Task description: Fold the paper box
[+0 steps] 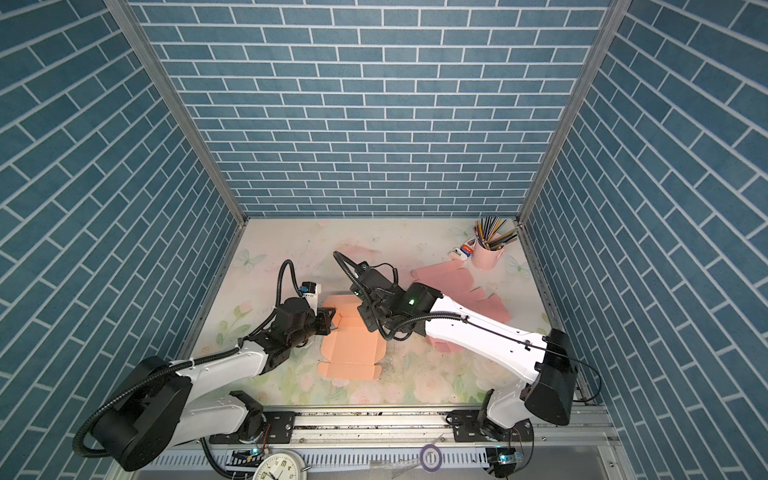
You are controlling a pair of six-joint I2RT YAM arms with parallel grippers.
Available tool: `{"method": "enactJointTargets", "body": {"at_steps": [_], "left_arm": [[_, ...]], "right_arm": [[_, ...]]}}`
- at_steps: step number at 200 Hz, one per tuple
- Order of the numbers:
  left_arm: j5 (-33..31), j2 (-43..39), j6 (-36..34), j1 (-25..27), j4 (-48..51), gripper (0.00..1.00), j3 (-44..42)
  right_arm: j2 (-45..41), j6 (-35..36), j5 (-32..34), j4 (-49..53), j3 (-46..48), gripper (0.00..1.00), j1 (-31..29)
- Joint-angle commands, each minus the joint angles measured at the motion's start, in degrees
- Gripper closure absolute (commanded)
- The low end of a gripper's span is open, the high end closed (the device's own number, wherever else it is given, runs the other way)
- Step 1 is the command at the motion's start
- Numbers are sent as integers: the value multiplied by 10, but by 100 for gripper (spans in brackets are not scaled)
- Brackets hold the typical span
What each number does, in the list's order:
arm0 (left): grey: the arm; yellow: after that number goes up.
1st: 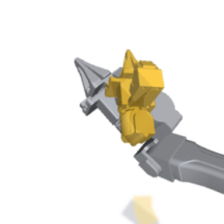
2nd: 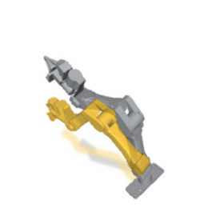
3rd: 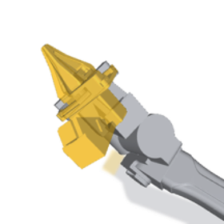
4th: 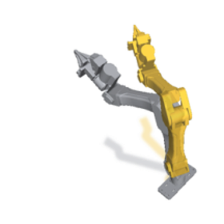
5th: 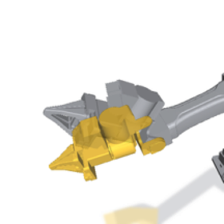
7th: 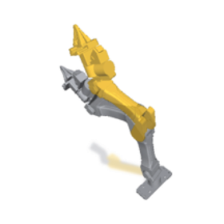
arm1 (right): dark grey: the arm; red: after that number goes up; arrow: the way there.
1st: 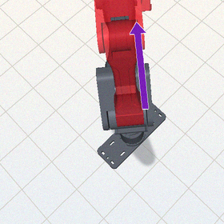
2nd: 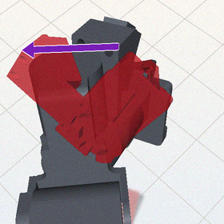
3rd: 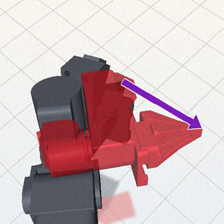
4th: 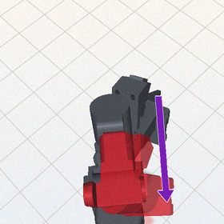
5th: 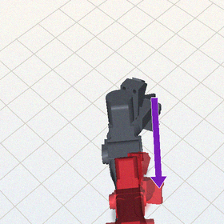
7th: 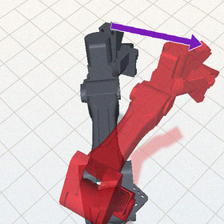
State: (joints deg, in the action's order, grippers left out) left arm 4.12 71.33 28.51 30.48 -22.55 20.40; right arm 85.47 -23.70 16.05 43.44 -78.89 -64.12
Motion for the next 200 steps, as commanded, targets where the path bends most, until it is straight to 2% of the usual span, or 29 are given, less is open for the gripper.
{"method": "enactJointTargets", "body": {"at_steps": [1, 45, 80, 114, 154, 183, 200], "left_arm": [[-3, 0, 7, -5, 1, 89, 16], [-2, -2, 3, -9, 2, 89, 19], [5, -7, 3, -10, 0, 89, 18], [9, -18, -2, -13, 3, 90, 18], [38, -34, 4, -31, 1, 91, 11], [82, -34, 4, -70, -4, 91, 8], [110, -32, 3, -94, -7, 91, 10]], "right_arm": [[21, -8, 52, 48, -24, 100, -3], [66, -20, 85, 54, -54, 100, 4], [108, -17, 64, 42, -71, 100, 6], [113, -8, 27, 5, -74, 100, 6], [90, -2, 24, -22, -69, 100, 6], [22, 16, 15, -83, -16, 100, 5], [-34, 32, -1, -146, 39, 88, 5]]}}
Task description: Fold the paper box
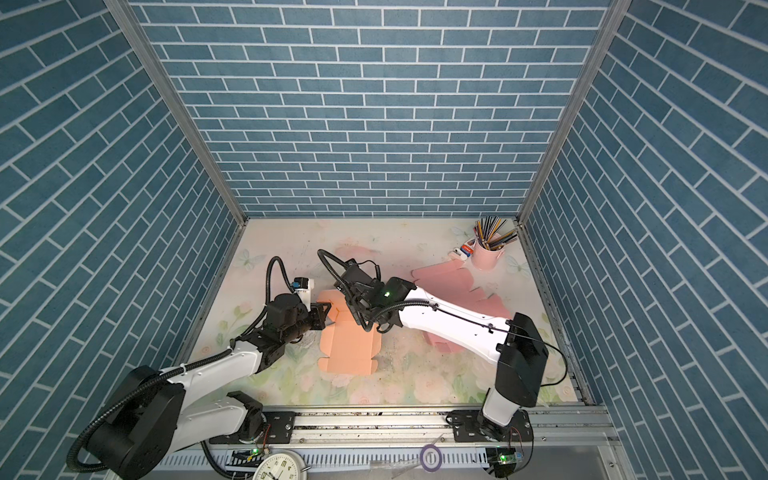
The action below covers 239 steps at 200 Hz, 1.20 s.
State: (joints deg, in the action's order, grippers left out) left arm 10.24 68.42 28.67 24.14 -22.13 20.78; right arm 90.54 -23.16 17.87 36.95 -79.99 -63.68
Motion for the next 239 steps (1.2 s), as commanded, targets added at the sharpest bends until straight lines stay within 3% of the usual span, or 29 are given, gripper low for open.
{"method": "enactJointTargets", "body": {"at_steps": [1, 26, 37, 80, 112, 154, 239], "left_arm": [[50, -3, 2, -33, -11, 91, 7], [80, -4, 19, -56, -26, 92, 6], [92, -3, 31, -62, -35, 92, 6], [133, 3, 57, -74, -43, 92, 16], [163, -12, 73, -92, -50, 92, 16], [213, -35, 109, -99, -77, 93, 25], [255, -77, 134, -98, -68, 94, 49]], "right_arm": [[-89, 28, -19, -86, 53, 87, 1], [-186, 30, -31, -186, 138, 62, 10], [-221, 15, -70, -208, 165, 54, 39], [-328, -21, -255, -342, 315, 37, 166], [-364, -30, -322, -436, 396, 31, 194], [-334, -57, -373, -509, 441, 30, 226], [-305, -78, -455, -636, 441, 31, 227]]}}
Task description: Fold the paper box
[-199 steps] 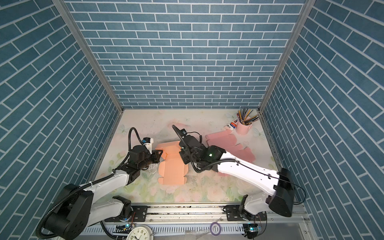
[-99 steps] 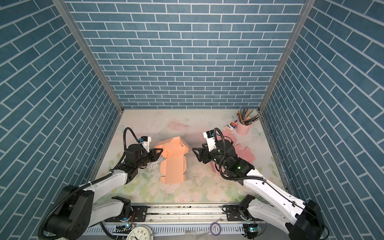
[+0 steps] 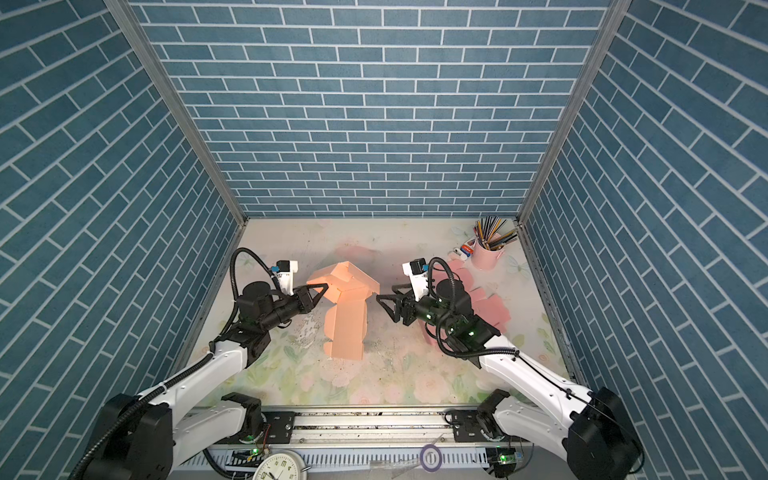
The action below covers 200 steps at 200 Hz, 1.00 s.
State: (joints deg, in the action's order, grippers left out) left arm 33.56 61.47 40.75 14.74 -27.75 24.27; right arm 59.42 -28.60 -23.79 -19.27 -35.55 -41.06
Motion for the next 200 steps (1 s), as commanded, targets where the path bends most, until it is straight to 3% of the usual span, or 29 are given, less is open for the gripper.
{"method": "enactJointTargets", "body": {"at_steps": [1, 64, 114, 154, 200], "left_arm": [[22, -8, 13, -4, -12, 94, 13], [41, -11, 29, -1, -34, 93, 10], [41, 3, 34, 3, -51, 93, 1], [30, 8, 31, 4, -55, 93, -10], [29, 25, 36, -5, -71, 93, -23]], "right_arm": [[7, -25, -39, -76, -3, 31, 0], [51, -77, -61, -177, -3, 33, -14], [95, -89, -57, -197, -23, 45, -28], [97, -90, -18, -166, -20, 54, -29], [66, -63, 6, -73, -21, 56, -28]]}}
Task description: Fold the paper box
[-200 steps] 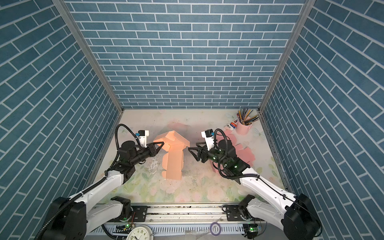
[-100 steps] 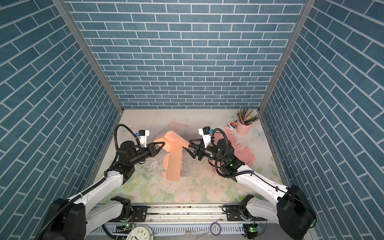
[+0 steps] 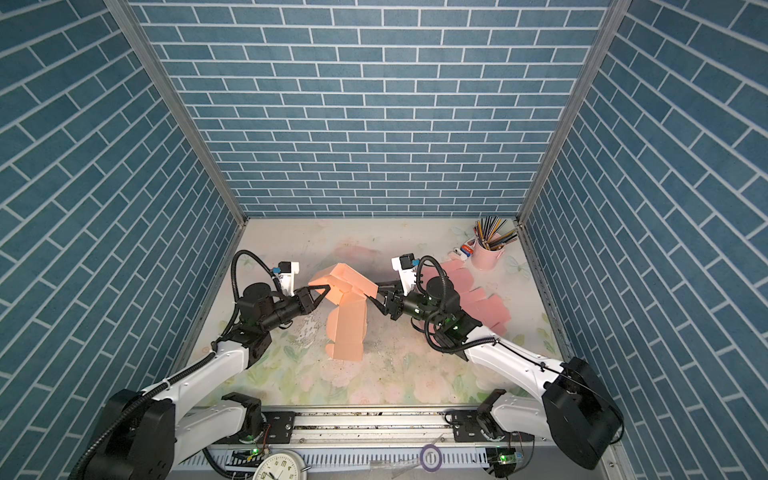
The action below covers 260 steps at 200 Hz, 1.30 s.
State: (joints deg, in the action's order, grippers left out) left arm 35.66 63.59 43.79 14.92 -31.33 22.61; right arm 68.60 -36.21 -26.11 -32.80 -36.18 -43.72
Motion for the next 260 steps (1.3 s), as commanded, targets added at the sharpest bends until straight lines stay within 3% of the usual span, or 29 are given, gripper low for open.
{"method": "enactJointTargets", "body": {"at_steps": [1, 41, 103, 147, 260], "left_arm": [[9, 4, 5, -7, -35, 93, -6], [41, 51, -7, -30, -50, 93, -8], [10, 55, -34, -33, -33, 94, -26], [0, 45, -54, -30, -2, 94, -32], [-13, 59, -63, 11, 11, 93, -16]], "right_arm": [[-27, 14, 30, 65, -14, 56, -2], [-77, 48, 58, 167, -16, 57, -2], [-147, 93, 84, 301, -36, 58, 18], [-108, 123, 63, 351, -110, 60, 20], [-19, 166, 17, 367, -171, 60, 3]]}}
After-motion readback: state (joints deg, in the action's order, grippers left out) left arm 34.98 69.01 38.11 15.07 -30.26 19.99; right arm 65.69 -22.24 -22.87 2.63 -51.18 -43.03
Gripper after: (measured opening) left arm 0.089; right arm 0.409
